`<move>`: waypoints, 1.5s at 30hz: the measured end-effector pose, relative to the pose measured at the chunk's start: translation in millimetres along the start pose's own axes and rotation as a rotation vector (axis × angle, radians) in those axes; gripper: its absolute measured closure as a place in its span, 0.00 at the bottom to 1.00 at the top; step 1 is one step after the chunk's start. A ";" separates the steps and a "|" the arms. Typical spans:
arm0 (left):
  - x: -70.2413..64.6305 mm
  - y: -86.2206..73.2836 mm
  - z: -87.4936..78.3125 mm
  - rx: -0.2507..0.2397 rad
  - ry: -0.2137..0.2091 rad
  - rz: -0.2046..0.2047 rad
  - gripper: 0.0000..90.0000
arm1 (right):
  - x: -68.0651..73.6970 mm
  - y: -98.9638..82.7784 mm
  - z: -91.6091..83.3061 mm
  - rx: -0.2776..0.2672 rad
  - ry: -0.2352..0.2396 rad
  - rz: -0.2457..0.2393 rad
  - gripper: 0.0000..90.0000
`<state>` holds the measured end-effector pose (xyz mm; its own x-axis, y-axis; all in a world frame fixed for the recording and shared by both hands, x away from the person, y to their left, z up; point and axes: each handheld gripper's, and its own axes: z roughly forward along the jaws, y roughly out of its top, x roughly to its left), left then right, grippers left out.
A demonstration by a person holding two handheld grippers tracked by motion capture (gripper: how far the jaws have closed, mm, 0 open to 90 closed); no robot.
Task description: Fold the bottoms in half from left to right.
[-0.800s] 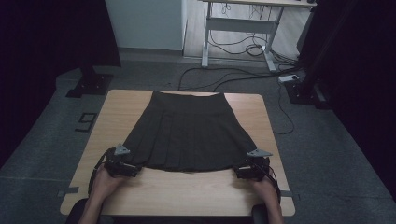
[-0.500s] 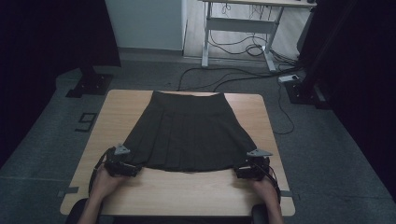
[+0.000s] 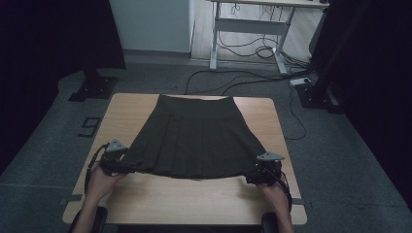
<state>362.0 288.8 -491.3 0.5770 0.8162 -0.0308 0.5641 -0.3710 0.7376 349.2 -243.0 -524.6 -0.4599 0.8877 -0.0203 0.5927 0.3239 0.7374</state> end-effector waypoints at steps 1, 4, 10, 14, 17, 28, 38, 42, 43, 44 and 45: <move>5.5 6.7 -2.3 -0.001 0.022 0.014 0.20 | 2.2 3.9 -3.0 -0.014 0.010 0.003 0.04; 15.0 12.7 3.7 0.006 0.049 0.018 0.25 | 10.2 13.9 -5.6 -0.030 0.049 0.016 0.08; 35.2 15.2 32.3 0.041 0.065 -0.001 0.46 | 27.7 24.7 10.5 0.014 0.083 0.019 0.17; 47.2 10.5 55.0 0.074 0.094 -0.032 0.59 | 34.5 23.9 22.2 0.037 0.095 0.027 0.30; 48.8 6.4 63.5 0.098 0.101 -0.036 0.63 | 37.1 23.0 28.1 0.049 0.097 0.010 0.38; 25.1 3.3 68.0 0.109 0.064 -0.013 0.72 | 21.7 19.4 39.5 0.106 0.014 -0.003 0.54; -34.6 12.4 77.7 0.144 -0.075 0.101 0.66 | -30.2 12.0 34.8 0.105 -0.075 0.056 0.46; -65.1 16.9 83.0 0.157 -0.130 0.178 0.65 | -55.3 8.1 33.6 0.101 -0.115 0.120 0.41; -69.6 18.6 84.2 0.164 -0.138 0.192 0.64 | -58.9 7.3 33.4 0.100 -0.120 0.141 0.41; -70.6 19.5 84.6 0.170 -0.140 0.198 0.60 | -64.3 5.3 32.5 0.092 -0.114 0.147 0.41; -70.0 20.6 85.0 0.176 -0.137 0.201 0.60 | -64.3 5.3 32.5 0.092 -0.114 0.147 0.41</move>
<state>383.4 186.4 -531.3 0.7551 0.6556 0.0048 0.5171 -0.6000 0.6104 403.4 -287.8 -541.4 -0.2894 0.9572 0.0024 0.7083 0.2124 0.6732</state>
